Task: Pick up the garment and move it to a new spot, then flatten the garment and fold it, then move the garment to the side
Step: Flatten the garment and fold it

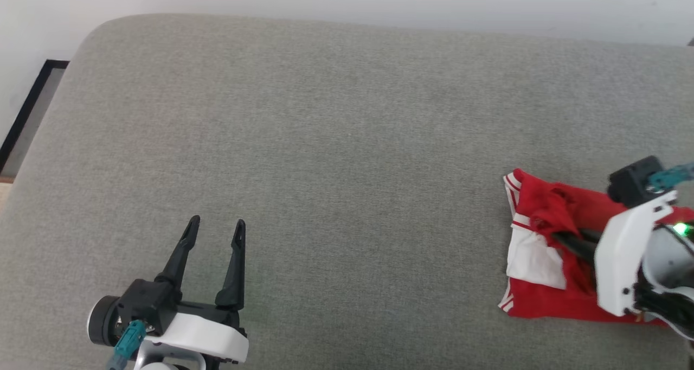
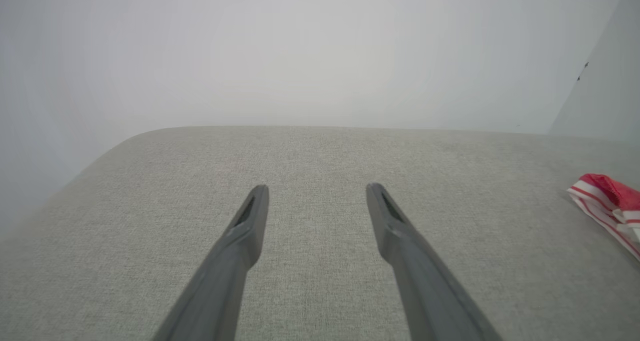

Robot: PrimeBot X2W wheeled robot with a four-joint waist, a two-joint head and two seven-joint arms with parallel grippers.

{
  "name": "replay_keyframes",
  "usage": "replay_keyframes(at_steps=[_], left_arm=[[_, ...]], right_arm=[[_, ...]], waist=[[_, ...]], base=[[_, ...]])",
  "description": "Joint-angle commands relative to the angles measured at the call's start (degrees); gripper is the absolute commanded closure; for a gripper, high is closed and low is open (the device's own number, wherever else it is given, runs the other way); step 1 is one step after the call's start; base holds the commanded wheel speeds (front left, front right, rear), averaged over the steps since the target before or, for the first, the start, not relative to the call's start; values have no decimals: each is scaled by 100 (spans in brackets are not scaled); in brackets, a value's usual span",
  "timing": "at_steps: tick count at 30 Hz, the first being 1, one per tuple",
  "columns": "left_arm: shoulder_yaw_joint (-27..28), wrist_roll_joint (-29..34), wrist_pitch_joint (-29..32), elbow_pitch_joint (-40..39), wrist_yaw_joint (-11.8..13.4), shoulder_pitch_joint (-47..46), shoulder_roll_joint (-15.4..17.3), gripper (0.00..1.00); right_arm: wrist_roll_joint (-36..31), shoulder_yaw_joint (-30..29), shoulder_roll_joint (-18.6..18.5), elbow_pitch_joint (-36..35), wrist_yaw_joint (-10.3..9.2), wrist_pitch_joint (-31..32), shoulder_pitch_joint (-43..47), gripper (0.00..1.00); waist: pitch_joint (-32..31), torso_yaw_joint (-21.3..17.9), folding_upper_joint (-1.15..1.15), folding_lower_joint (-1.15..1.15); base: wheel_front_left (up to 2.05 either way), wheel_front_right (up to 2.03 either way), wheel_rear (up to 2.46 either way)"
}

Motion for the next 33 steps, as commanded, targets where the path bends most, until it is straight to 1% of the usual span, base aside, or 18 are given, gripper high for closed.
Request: replay_keyframes(at_steps=[1,6,7,8,9,10,11,16,21,25,29,30,33], left_arm=[[-2,-26,-29,12,6,-17,-20,0],[-14,-33,-29,52,6,-38,-38,0],[-8,-40,-30,61,6,-37,-38,0],[5,-43,-30,71,6,-32,-39,0],[21,-42,-29,76,6,-22,-35,0],[42,-48,-30,83,6,-7,-31,0],[56,-61,-29,89,6,11,-29,0],[86,-87,-29,129,6,56,-17,0],[99,-138,-29,183,6,85,6,0],[74,-218,-29,242,6,51,57,0],[13,-300,-29,336,6,-11,98,0],[13,-300,-29,336,6,-11,98,0],[13,-348,-30,400,6,-45,95,0]], right_arm=[[1,51,45,55,-3,-27,-64,100],[-22,324,136,501,-3,-238,-227,100],[-17,366,132,567,-3,-296,-246,89],[-11,414,131,624,-3,-346,-260,75],[4,444,131,667,-3,-404,-272,51],[34,454,138,714,-3,-470,-284,7],[54,474,133,750,-3,-523,-293,0],[145,493,61,772,-3,-810,-361,0],[219,439,-167,616,-3,-1243,-317,0],[321,331,-290,707,-3,-1785,-239,0],[380,229,-325,1043,-3,-2434,-174,0],[380,229,-325,1043,-3,-2434,-174,0],[369,197,-311,1363,-3,-3051,-169,0]], waist=[[5,31,0,0],[-9,95,0,0],[-15,99,0,0],[-23,97,0,0],[-32,88,0,0],[-43,73,0,0],[-56,54,0,0],[-131,-82,0,0],[-213,-267,0,0],[-282,-440,0,0],[-346,-600,0,0],[-346,-600,0,0],[-393,-699,0,0]], base=[[0,0,0],[0,0,0],[0,0,0],[0,0,0],[0,0,0],[0,0,0],[0,0,0],[0,0,0],[0,0,0],[0,0,0],[0,0,0],[0,0,0],[0,0,0]])
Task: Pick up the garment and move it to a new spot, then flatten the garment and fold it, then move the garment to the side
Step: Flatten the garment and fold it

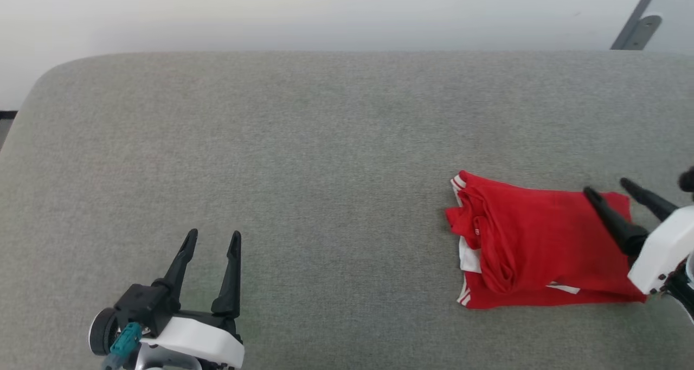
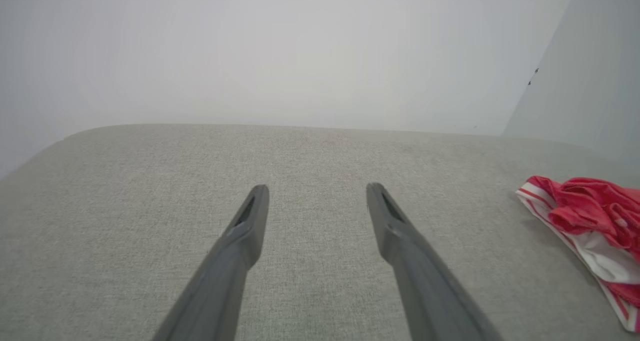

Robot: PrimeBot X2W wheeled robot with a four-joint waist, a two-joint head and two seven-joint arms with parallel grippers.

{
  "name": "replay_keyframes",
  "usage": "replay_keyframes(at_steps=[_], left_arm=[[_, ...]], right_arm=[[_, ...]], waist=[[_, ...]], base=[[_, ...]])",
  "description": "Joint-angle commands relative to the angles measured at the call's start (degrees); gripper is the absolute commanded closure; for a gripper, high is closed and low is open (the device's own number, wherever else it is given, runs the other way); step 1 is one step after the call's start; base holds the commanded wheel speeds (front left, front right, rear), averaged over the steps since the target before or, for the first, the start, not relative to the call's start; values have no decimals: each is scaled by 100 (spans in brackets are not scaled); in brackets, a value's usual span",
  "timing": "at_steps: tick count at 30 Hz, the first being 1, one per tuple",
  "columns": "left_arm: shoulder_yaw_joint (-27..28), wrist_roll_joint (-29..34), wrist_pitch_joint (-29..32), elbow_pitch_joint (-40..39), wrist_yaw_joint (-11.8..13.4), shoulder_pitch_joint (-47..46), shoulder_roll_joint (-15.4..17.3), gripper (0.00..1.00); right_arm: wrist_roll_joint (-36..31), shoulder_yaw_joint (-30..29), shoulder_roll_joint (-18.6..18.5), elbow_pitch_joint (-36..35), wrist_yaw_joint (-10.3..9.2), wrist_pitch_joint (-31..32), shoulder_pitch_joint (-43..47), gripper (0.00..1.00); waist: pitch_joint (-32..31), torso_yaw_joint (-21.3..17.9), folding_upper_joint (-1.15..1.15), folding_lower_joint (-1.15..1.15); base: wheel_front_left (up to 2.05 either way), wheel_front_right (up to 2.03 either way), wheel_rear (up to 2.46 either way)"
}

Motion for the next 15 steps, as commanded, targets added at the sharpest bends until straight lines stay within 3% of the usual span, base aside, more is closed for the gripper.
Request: replay_keyframes(at_steps=[1,10,15], left_arm=[[11,-94,-31,32,6,-60,22,0],[212,-237,-31,147,6,102,12,0],[343,-269,-31,118,6,331,60,0]], right_arm=[[-12,-37,51,137,-3,-268,12,0],[-702,-166,497,1076,-3,-2247,97,0],[-1120,-289,754,1072,-3,-2717,357,0]], waist=[[-51,-73,0,0],[-360,-261,0,0],[-557,-281,0,0]], base=[[0,0,0],[0,0,0],[0,0,0]])
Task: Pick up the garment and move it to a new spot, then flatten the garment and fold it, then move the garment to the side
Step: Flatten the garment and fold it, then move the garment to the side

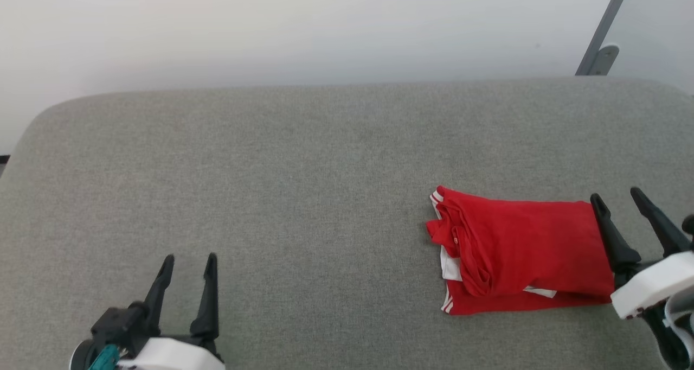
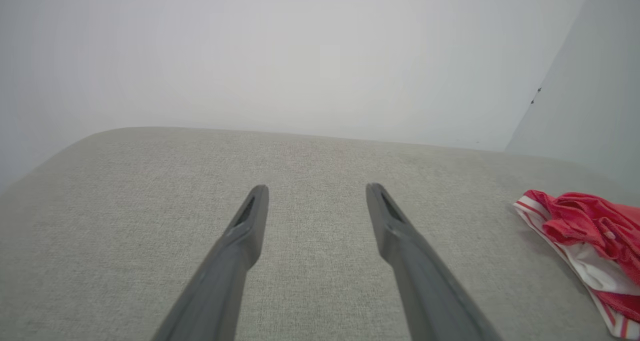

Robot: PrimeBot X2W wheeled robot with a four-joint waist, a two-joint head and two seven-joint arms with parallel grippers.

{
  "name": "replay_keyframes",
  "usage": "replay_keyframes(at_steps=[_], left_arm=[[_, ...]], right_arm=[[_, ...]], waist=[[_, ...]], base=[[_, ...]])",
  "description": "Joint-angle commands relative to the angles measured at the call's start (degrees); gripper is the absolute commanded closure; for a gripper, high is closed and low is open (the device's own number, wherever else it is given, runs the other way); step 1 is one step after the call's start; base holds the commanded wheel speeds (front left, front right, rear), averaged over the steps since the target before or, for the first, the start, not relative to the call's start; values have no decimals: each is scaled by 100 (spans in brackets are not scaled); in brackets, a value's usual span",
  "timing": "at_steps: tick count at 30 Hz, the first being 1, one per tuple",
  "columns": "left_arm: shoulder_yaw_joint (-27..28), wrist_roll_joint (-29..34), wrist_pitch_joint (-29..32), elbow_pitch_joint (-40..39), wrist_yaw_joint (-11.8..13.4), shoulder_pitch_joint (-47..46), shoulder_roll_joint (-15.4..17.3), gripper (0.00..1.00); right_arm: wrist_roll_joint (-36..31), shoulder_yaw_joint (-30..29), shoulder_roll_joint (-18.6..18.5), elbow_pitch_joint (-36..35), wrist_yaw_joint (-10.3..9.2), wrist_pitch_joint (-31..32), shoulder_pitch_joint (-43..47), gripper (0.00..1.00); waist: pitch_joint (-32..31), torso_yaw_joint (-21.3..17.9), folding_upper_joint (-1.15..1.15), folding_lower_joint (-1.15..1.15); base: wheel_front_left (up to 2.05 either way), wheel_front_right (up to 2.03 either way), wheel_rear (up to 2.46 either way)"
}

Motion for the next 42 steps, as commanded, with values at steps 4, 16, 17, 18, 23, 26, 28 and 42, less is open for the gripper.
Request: replay_keyframes(at_steps=[4,16,17,18,23,26,28,42], left_arm=[[113,21,-31,-156,6,325,57,0],[409,216,-32,-801,6,1205,-78,0],[411,241,-32,-850,6,1270,-105,0],[417,266,-32,-895,6,1310,-124,0],[430,291,-32,-976,6,1382,-175,0],[413,309,-32,-983,6,1336,-184,0],[391,319,-32,-996,6,1290,-188,0],[289,364,-32,-973,6,1139,-191,0]], right_arm=[[-200,-412,253,-260,-3,-139,417,0],[-621,-1554,695,-1467,-3,29,1718,0],[-644,-1623,736,-1556,-3,91,1797,0],[-674,-1674,768,-1649,-3,144,1867,0],[-775,-1912,909,-1934,-3,331,2055,0],[-787,-1914,956,-2029,-3,390,2077,0],[-784,-1921,980,-2080,-3,443,2094,0],[-806,-1995,1070,-2199,-3,584,2158,0]], waist=[[-156,11,0,0],[-193,79,0,0],[-183,81,0,0],[-176,84,0,0],[-158,114,0,0],[-160,124,0,0],[-151,140,0,0],[-64,207,0,0]], base=[[0,0,0],[0,0,0],[0,0,0],[0,0,0],[0,0,0],[0,0,0],[0,0,0],[0,0,0]])
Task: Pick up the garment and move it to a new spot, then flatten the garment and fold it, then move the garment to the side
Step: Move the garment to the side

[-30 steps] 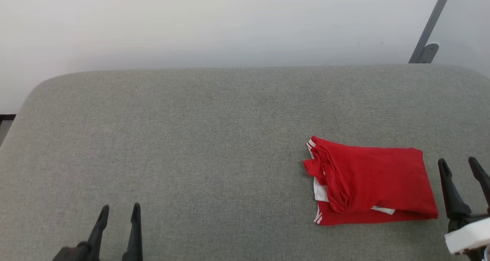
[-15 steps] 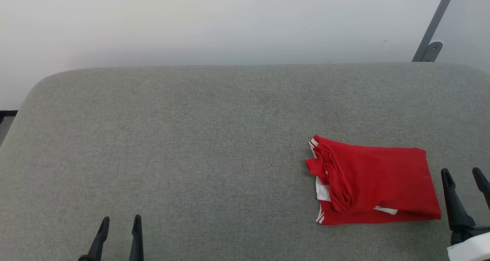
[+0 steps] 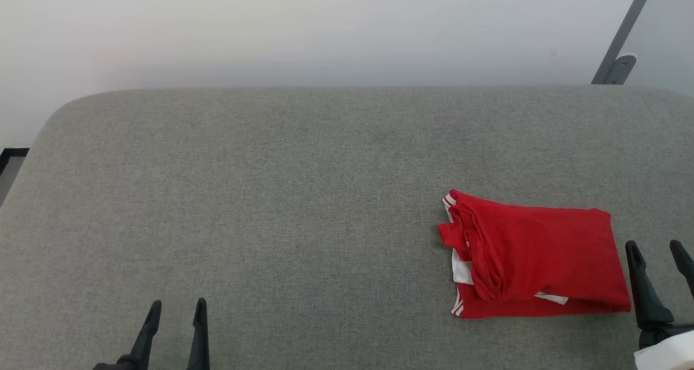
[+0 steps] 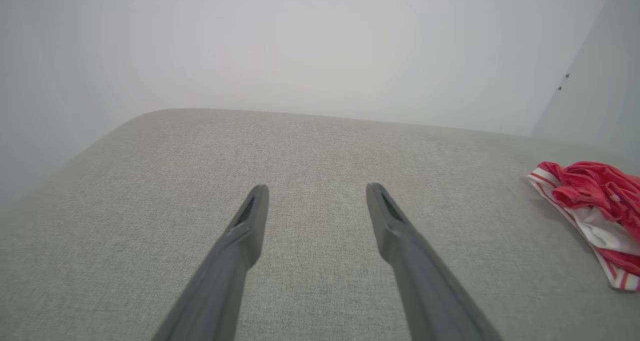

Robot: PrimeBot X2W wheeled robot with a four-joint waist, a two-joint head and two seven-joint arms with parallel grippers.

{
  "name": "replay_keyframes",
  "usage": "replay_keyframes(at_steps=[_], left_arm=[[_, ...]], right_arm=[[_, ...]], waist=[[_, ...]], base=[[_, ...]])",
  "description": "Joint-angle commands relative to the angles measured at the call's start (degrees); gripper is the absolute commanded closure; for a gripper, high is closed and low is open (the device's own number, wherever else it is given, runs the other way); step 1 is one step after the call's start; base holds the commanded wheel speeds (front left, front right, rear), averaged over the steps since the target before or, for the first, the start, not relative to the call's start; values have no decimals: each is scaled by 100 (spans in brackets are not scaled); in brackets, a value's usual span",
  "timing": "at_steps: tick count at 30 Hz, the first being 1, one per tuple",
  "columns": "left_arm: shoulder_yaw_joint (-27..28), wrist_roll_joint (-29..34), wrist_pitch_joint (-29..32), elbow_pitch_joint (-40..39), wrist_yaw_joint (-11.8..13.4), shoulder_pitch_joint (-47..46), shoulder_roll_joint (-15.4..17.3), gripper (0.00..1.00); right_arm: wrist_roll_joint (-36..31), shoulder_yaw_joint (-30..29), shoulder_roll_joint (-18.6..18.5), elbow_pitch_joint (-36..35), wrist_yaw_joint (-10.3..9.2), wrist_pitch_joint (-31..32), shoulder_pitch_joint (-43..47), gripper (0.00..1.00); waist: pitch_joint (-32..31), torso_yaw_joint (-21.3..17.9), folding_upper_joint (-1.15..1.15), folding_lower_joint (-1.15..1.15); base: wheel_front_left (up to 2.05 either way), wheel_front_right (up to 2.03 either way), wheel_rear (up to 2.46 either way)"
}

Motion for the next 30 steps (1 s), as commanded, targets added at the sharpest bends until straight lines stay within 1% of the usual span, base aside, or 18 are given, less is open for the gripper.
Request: replay_keyframes(at_steps=[1,5,8,12,14,15,17,20,24,27,28,30], left_arm=[[-13,39,-32,-16,6,-110,8,0],[-63,3,-31,-20,6,-222,1,0],[-92,-43,-31,26,6,-321,-7,0],[-150,-95,-31,43,6,-505,-34,0],[-181,-100,-32,47,6,-612,-42,0],[-197,-103,-31,44,6,-679,-47,0],[-239,-108,-31,44,6,-819,-57,0],[-412,-78,-31,115,6,-1087,-46,0],[-534,-82,-32,179,6,-1435,-16,0],[-589,-99,-31,207,6,-1632,-8,0],[-589,-99,-31,207,6,-1632,-8,0],[-615,-101,-32,237,6,-1733,-8,0]], right_arm=[[-25,-8,13,-29,-3,31,37,0],[-28,-7,-33,8,-3,142,-15,0],[-54,70,-117,98,-3,429,-98,0],[62,219,-452,259,-3,1371,-369,0],[175,320,-717,249,-2,1928,-606,0],[295,320,-833,257,-4,2199,-744,0],[498,507,-1210,194,-2,2774,-993,0],[923,623,-1666,309,-4,3528,-1418,0],[1464,764,-2125,498,-3,4491,-1912,0],[1802,1019,-2292,567,-3,5084,-2154,0],[1802,1019,-2292,567,-3,5084,-2154,0],[1960,1240,-2370,569,-3,5388,-2257,0]], waist=[[14,3,0,0],[122,18,0,0],[229,4,0,0],[466,-40,0,0],[615,-57,0,0],[700,-61,0,0],[883,-64,0,0],[1140,-31,0,0],[1447,62,0,0],[1626,127,0,0],[1626,127,0,0],[1731,169,0,0]], base=[[0,0,0],[0,0,0],[0,0,0],[0,0,0],[0,0,0],[0,0,0],[0,0,0],[0,0,0],[0,0,0],[0,0,0],[0,0,0],[0,0,0]])
